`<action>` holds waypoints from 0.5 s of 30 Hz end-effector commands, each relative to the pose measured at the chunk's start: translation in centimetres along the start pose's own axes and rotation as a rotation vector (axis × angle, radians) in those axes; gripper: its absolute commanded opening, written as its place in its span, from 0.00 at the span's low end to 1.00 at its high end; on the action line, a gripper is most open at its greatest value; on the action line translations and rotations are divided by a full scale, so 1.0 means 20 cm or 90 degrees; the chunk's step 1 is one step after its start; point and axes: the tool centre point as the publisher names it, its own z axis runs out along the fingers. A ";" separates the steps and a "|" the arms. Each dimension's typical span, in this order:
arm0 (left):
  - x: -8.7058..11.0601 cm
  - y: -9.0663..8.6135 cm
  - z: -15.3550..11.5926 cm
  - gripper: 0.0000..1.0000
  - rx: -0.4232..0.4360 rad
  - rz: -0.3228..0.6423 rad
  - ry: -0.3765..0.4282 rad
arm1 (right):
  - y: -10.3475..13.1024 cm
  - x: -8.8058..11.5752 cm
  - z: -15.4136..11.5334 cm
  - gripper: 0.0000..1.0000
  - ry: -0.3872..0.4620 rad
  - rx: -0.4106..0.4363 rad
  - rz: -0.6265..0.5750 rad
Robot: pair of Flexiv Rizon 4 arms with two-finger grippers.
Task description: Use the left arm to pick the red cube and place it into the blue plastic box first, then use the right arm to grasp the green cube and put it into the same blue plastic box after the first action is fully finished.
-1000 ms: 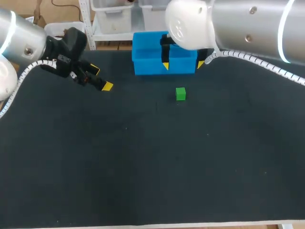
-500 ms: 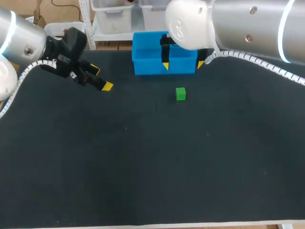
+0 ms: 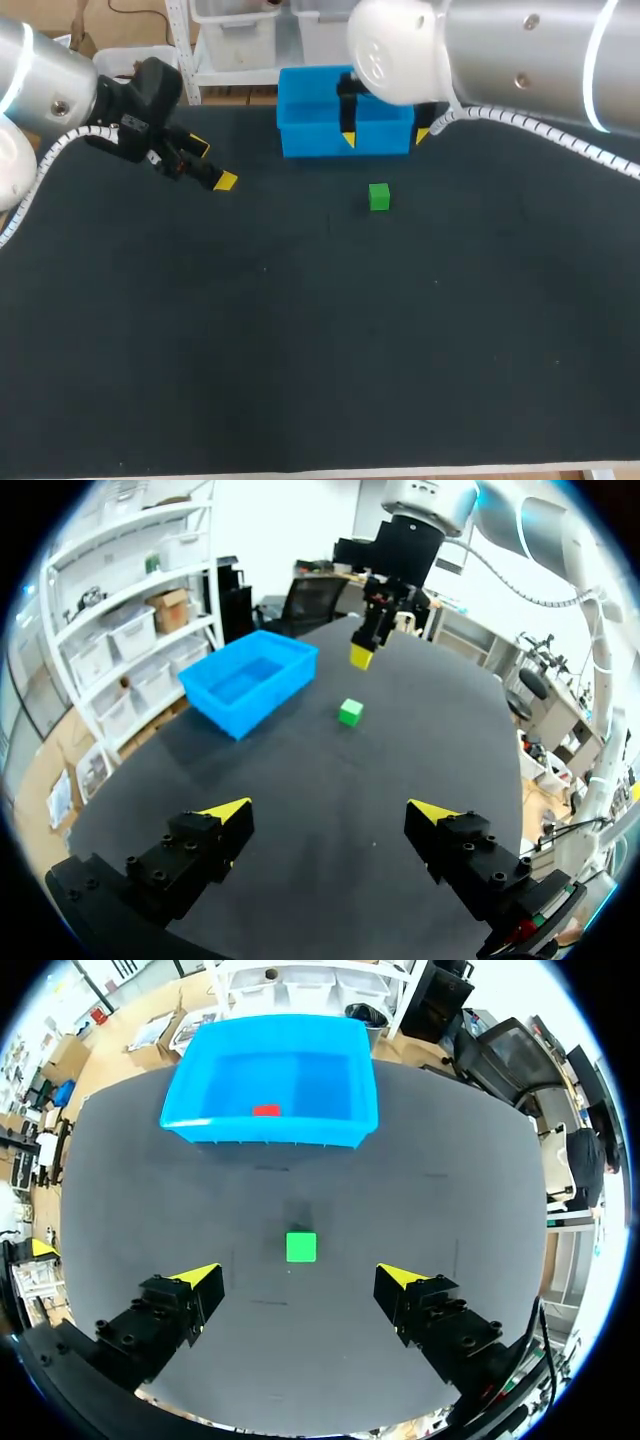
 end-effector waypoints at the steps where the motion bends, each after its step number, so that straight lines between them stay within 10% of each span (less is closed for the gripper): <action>1: 0.01 0.00 0.00 1.00 0.002 0.002 -0.004 | 0.00 -0.01 0.02 1.00 0.002 0.005 0.001; 15: 0.01 0.00 0.00 1.00 0.002 0.002 -0.004 | 0.01 0.00 0.15 1.00 0.023 0.011 0.000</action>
